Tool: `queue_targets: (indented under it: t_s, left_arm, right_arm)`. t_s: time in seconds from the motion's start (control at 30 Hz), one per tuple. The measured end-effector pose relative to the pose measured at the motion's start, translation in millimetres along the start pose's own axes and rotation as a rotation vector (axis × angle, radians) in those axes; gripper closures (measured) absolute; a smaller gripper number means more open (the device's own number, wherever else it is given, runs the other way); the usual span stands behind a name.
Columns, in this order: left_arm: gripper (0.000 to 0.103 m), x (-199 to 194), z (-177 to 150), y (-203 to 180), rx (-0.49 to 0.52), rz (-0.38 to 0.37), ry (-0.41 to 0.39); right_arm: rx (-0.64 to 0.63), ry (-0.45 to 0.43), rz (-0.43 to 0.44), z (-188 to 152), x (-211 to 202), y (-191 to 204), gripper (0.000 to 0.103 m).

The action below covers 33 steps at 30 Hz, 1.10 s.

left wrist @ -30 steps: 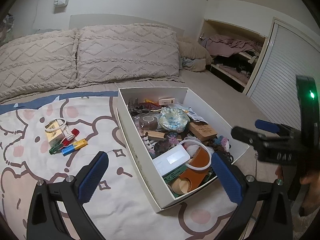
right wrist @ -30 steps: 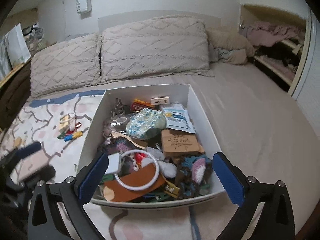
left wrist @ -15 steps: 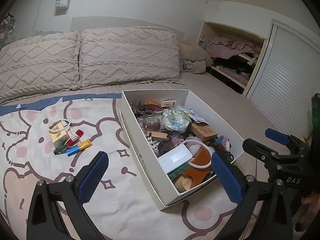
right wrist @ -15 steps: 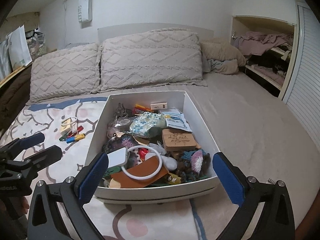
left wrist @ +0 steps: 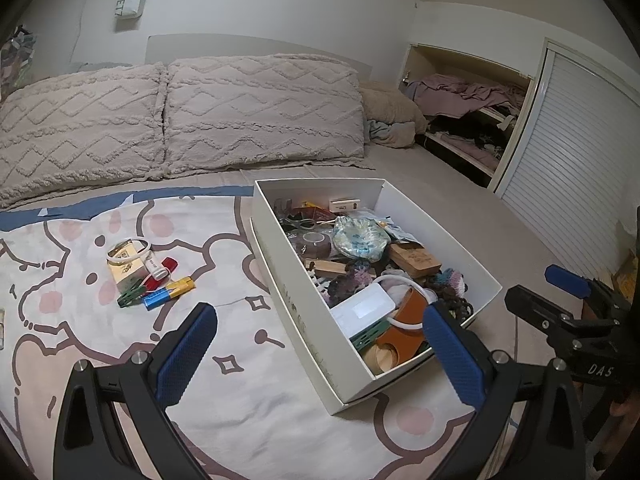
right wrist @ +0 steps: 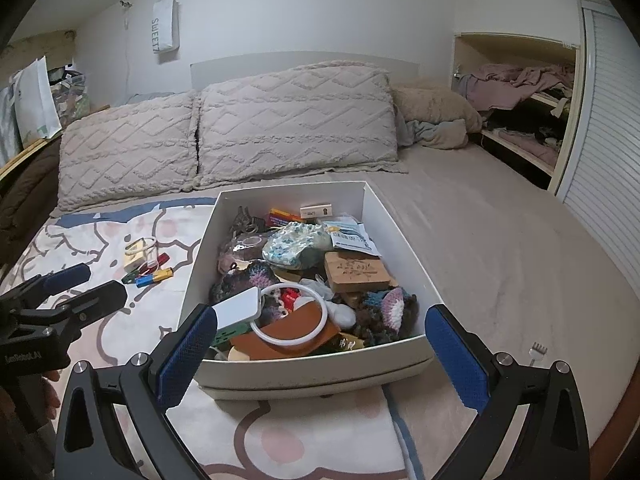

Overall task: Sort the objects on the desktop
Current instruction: 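Raise both tools up and away from the shoe box, then move both tools toward the lighters and clothespin on the bedsheet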

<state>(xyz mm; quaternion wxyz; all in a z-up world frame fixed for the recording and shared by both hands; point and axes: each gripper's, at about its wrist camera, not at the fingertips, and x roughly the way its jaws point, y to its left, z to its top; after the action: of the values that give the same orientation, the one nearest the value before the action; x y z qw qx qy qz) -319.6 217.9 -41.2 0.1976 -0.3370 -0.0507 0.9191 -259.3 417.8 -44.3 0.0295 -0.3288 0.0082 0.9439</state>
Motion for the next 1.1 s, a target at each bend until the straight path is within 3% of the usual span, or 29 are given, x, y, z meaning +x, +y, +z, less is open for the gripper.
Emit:
queue_targets:
  t_s: [0.53, 1.1]
  left_arm:
    - [0.000, -11.2, -3.6, 14.3, 0.001, 0.005, -0.001]
    - [0.000, -30.9, -7.2, 65.6, -0.046, 0.056, -0.023]
  right_arm:
    - [0.012, 0.001, -0.007, -6.1, -3.1, 13.1, 0.000]
    - [-0.015, 0.007, 0.012, -1.9, 2.9, 56.1, 0.000]
